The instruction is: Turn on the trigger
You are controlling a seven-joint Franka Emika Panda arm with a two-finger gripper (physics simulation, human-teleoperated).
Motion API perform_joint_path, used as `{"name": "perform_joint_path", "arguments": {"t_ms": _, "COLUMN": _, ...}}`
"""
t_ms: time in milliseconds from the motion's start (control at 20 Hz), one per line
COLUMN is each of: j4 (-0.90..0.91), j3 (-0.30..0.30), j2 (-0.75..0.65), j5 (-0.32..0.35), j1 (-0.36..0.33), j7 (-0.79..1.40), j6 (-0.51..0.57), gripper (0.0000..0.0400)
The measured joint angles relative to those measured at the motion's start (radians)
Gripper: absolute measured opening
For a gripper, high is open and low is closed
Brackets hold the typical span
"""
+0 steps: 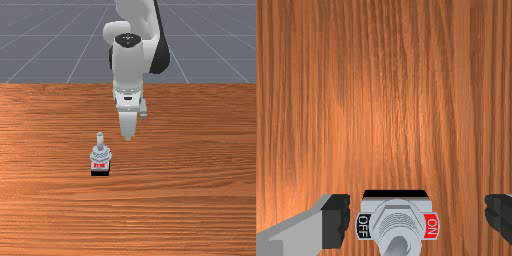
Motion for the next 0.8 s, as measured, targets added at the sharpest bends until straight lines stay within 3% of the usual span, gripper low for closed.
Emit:
{"name": "perform_joint_path", "arguments": {"t_ms": 250, "j4": -0.01, "j3": -0.009, "j2": -0.003, "j5": 0.005, "j1": 0.003, "j7": 0.043, "j6": 0.002, "gripper": 0.04}}
{"name": "perform_joint_path", "arguments": {"t_ms": 300, "j4": -0.146, "j3": -0.06, "j2": -0.064, "j5": 0.007, "j1": 0.023, "j7": 0.216, "j6": 0.083, "gripper": 0.0245}}
{"name": "perform_joint_path", "arguments": {"t_ms": 350, "j4": -0.244, "j3": -0.115, "j2": -0.093, "j5": 0.01, "j1": 0.03, "j7": 0.401, "j6": 0.125, "gripper": 0.015}}
{"name": "perform_joint_path", "arguments": {"t_ms": 400, "j4": -0.296, "j3": -0.165, "j2": -0.104, "j5": 0.02, "j1": 0.039, "j7": 0.599, "j6": 0.135, "gripper": 0.0092}}
{"name": "perform_joint_path", "arguments": {"t_ms": 550, "j4": -0.34, "j3": -0.262, "j2": -0.107, "j5": 0.093, "j1": 0.096, "j7": 1.186, "j6": 0.098, "gripper": 0.0021}}
{"name": "perform_joint_path", "arguments": {"t_ms": 650, "j4": -0.343, "j3": -0.281, "j2": -0.105, "j5": 0.128, "j1": 0.112, "j7": 1.346, "j6": 0.079, "gripper": 0.0008}}
{"name": "perform_joint_path", "arguments": {"t_ms": 800, "j4": -0.363, "j3": -0.287, "j2": -0.105, "j5": 0.147, "j1": 0.119, "j7": 1.412, "j6": 0.092, "gripper": 0.0002}}
